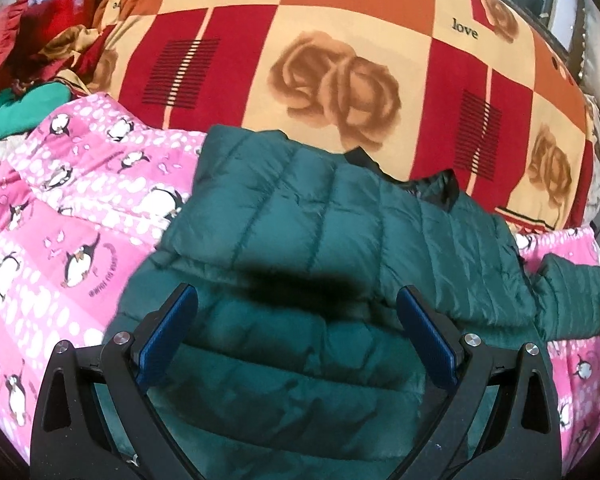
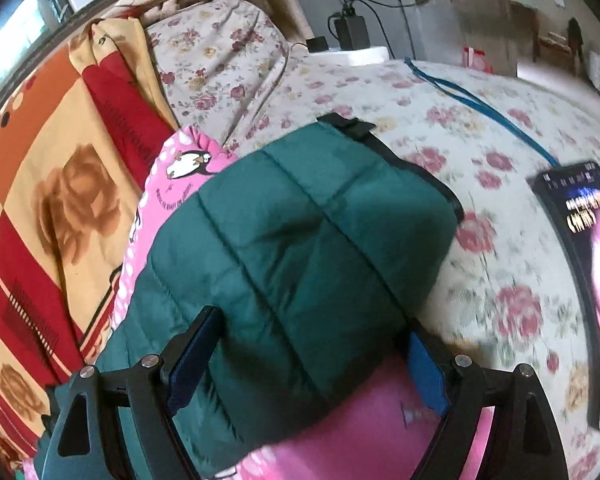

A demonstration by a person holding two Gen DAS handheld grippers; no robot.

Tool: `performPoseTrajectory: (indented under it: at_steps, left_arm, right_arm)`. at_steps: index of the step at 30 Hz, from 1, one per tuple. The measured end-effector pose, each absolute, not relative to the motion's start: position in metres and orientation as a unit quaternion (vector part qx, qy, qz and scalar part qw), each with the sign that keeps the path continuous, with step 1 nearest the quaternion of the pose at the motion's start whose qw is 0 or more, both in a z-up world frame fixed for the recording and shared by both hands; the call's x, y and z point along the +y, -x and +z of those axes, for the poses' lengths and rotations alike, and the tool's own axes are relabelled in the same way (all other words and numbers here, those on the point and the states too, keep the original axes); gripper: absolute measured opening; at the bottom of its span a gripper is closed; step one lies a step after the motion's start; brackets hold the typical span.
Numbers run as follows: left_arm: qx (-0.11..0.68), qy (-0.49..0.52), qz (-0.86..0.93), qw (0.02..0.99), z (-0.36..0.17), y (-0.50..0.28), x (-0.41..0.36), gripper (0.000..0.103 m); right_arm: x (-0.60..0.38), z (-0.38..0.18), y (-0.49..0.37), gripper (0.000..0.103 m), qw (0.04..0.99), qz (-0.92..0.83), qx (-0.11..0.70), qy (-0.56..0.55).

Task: Fold large clothes
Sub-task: 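Move the right gripper to the other sleeve's cuff and grasp it, then lift the sleeve with the right gripper, fold it across the jacket body, release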

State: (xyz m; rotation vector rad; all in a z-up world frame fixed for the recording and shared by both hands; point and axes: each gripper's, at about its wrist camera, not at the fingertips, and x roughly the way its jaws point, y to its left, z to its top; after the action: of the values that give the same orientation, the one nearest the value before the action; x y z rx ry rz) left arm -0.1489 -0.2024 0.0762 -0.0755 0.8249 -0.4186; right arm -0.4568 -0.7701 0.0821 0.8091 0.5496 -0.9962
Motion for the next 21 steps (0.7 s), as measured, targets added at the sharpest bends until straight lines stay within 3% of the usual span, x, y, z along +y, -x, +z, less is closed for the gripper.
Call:
performPoseTrajectory:
  at_steps: [4,8,14,21]
  left_arm:
    - [0.399,0.042,-0.193,0.896,0.077,0.142,-0.199,0.1]
    - [0.402,0.046,-0.187,0.895,0.076,0.137,-0.196,0.1]
    - [0.408,0.043,-0.185,0.893,0.07,0.138,-0.196,0.1]
    - [0.406,0.049,-0.186,0.893,0.071,0.14,-0.196,0.1]
  right_arm:
    - [-0.776,0.082,0.453,0.084,0.773,-0.459,0.242,-0.366]
    - [-0.777,0.085,0.455,0.055,0.789,-0.449,0.22,-0.357]
    - [-0.768,0.105,0.459,0.029,0.816,-0.445,0.206,-0.306]
    - [-0.751,0.135,0.459,0.017,0.854,-0.397,0.184,-0.28]
